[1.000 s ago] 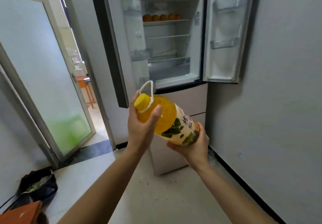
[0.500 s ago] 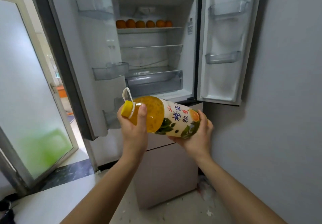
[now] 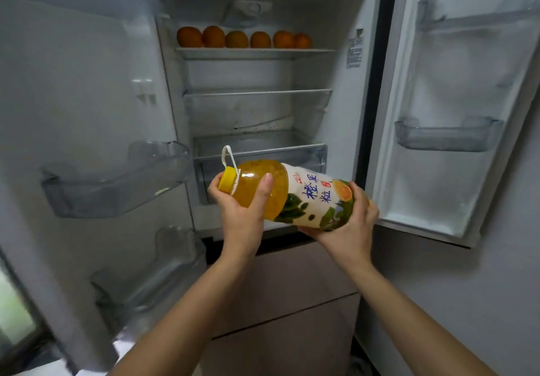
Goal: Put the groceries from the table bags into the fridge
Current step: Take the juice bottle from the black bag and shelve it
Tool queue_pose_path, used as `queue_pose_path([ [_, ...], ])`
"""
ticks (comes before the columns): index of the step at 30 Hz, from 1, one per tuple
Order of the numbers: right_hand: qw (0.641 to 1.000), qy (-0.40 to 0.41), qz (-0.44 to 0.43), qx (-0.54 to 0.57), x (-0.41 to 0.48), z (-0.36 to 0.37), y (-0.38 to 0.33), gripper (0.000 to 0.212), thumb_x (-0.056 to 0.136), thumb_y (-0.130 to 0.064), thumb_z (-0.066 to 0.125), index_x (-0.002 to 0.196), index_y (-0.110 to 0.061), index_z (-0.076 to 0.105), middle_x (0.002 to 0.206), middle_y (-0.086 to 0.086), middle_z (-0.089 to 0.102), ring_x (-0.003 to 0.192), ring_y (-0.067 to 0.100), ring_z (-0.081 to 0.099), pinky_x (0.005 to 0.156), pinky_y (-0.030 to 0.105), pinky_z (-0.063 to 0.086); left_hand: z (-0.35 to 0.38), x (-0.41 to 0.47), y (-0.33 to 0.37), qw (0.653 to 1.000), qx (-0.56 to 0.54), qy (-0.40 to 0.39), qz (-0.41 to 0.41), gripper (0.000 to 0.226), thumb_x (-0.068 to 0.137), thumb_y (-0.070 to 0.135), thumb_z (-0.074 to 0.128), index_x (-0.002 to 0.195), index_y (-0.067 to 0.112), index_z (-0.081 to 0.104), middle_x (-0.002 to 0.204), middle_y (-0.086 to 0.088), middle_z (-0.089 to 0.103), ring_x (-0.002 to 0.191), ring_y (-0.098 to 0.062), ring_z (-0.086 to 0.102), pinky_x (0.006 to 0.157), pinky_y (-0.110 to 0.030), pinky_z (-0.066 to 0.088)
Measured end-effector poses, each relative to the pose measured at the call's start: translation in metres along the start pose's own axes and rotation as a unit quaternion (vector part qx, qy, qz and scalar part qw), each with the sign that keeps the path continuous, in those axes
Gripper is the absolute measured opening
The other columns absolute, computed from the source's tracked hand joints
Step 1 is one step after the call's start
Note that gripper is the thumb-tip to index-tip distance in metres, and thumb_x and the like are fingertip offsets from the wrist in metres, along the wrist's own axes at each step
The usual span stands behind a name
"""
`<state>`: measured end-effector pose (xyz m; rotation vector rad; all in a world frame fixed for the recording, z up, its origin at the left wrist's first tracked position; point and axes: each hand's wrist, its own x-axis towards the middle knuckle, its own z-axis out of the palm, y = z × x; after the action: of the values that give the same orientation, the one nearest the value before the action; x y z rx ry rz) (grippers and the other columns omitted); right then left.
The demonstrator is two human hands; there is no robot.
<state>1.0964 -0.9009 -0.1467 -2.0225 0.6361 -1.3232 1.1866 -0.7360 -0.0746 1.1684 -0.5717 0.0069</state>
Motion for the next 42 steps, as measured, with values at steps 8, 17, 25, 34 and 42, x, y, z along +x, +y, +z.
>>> queue_pose_path([
  [8,0.997,0.0,-0.062,0.034,0.15,0.052,0.045,0.126,0.048,-0.052,0.096,0.15,-0.037,0.024,0.152,0.004,0.015,0.137,0.025,0.035,0.103,0.039,0.049,0.066,0.111,-0.042,0.992,0.086,0.066,0.061,0.096,0.077,0.049,0.074,0.145,0.03,0.009,0.137,-0.002,0.04,0.112,-0.013,0.056,0.065,-0.006,0.05],
  [17,0.983,-0.024,-0.182,0.023,0.339,0.096,0.007,0.12,0.048,-0.049,0.096,0.148,-0.03,0.031,0.151,0.017,0.019,0.14,0.033,0.026,0.115,0.04,0.031,0.111,0.269,-0.039,0.962,0.165,0.178,0.127,0.087,0.088,0.053,0.065,0.145,0.015,0.01,0.142,-0.015,0.027,0.125,-0.022,0.048,0.098,-0.023,0.048],
  [25,0.978,-0.106,-0.175,-0.046,0.439,0.139,-0.04,0.127,0.043,-0.05,0.098,0.149,-0.03,0.031,0.143,0.017,0.028,0.136,0.038,0.033,0.116,0.045,0.033,0.092,0.379,-0.013,0.92,0.335,0.199,0.042,0.119,0.068,0.082,0.06,0.149,0.004,0.02,0.154,-0.017,0.027,0.145,-0.034,0.023,0.119,-0.051,0.019],
  [34,0.979,-0.174,-0.107,-0.013,0.482,0.191,-0.044,0.138,0.025,-0.067,0.09,0.143,-0.023,0.034,0.142,0.006,0.045,0.135,0.029,0.044,0.11,0.05,0.042,0.068,0.455,-0.016,0.884,0.444,0.14,-0.05,0.153,0.029,0.109,0.043,0.148,0.013,0.033,0.144,-0.014,0.049,0.127,-0.037,0.051,0.107,-0.055,0.04],
  [42,0.978,-0.208,-0.016,0.019,0.51,0.236,-0.047,0.133,0.053,-0.095,0.063,0.158,-0.028,0.016,0.16,0.011,0.029,0.142,0.037,0.037,0.112,0.052,0.039,0.069,0.5,-0.027,0.837,0.534,0.082,-0.089,0.11,0.08,0.086,0.039,0.156,0.012,0.013,0.158,-0.02,0.024,0.14,-0.04,0.034,0.111,-0.051,0.034],
])
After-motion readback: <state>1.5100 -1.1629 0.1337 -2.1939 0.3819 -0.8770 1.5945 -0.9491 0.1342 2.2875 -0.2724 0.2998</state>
